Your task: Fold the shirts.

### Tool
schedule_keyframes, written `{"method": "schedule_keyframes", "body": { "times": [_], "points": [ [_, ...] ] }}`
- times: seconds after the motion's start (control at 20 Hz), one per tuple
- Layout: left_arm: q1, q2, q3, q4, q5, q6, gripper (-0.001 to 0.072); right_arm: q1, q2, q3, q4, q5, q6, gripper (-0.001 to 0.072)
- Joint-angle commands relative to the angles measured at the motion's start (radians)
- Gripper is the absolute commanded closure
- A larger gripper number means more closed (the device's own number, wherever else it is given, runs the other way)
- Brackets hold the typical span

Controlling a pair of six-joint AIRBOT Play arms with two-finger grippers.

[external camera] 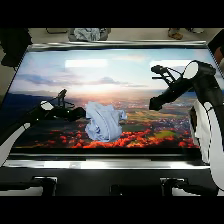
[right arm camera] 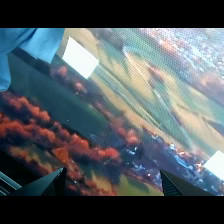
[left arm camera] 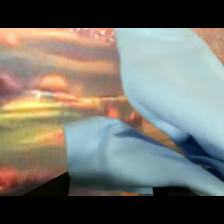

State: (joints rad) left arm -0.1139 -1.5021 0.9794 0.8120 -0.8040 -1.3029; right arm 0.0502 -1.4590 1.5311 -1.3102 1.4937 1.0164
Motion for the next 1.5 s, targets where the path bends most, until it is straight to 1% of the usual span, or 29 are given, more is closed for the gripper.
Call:
{"method": "schedule_keyframes", "body": {
  "times": [0.0,0.1,0.25,0.3,0.4,0.5,0.6,0.75,0.85,0.95,1.0,1.05,1.1,1.15,1.25,1.45],
  "points": [
    [0.009,0.006,0.031,0.003,-0.064,0.125,0.0095,0.000,-0.001,0.000,0.003,0.004,0.000,0.0031],
    [0.021,0.014,0.064,0.018,-0.119,0.180,0.0095,0.000,-0.001,0.000,0.002,-0.003,0.000,0.0031],
    [0.019,0.018,0.111,0.147,-0.138,0.182,0.0093,0.000,-0.001,0.000,0.002,-0.003,0.000,0.0031],
    [0.019,0.018,0.114,0.161,-0.138,0.184,0.0092,0.000,-0.001,0.000,0.003,-0.004,0.000,0.0031],
    [0.009,0.009,0.113,0.161,-0.142,0.243,0.0091,0.000,-0.001,0.000,0.002,-0.006,0.000,0.0031],
    [-0.017,-0.010,0.113,0.161,-0.138,0.260,0.0091,0.000,-0.001,0.000,0.003,-0.008,0.000,0.0031],
    [-0.043,-0.034,0.113,0.162,-0.095,0.260,0.0091,0.000,-0.001,0.000,0.003,-0.006,0.000,0.0031],
    [-0.066,-0.053,0.114,0.161,0.010,0.259,0.0092,0.000,-0.001,0.000,0.006,0.006,-0.001,0.0031],
    [-0.078,-0.066,0.114,0.157,0.028,0.265,0.0097,0.000,-0.002,0.000,0.014,-0.002,-0.009,0.0031],
    [-0.095,-0.084,0.114,0.157,0.029,0.275,0.0122,0.000,-0.018,0.000,0.043,-0.004,-0.011,0.0030],
    [-0.099,-0.089,0.114,0.157,0.032,0.274,0.0317,0.000,-0.033,0.000,0.066,-0.003,-0.013,0.0030],
    [-0.098,-0.089,0.114,0.157,0.035,0.274,0.0564,0.000,-0.052,0.000,0.098,-0.003,-0.019,0.0030],
    [-0.095,-0.086,0.117,0.158,0.031,0.274,0.0649,0.000,-0.072,0.000,0.124,-0.006,-0.020,0.0030],
    [-0.087,-0.081,0.124,0.158,0.014,0.274,0.0671,0.000,-0.095,0.000,0.146,-0.013,-0.024,0.0030],
    [-0.067,-0.066,0.131,0.158,-0.019,0.274,0.0671,0.000,-0.147,0.000,0.201,-0.035,-0.026,0.0028],
    [-0.052,-0.047,0.131,0.158,-0.056,0.270,0.0673,0.010,-0.306,0.000,0.402,-0.099,-0.011,0.0025]
  ]
}}
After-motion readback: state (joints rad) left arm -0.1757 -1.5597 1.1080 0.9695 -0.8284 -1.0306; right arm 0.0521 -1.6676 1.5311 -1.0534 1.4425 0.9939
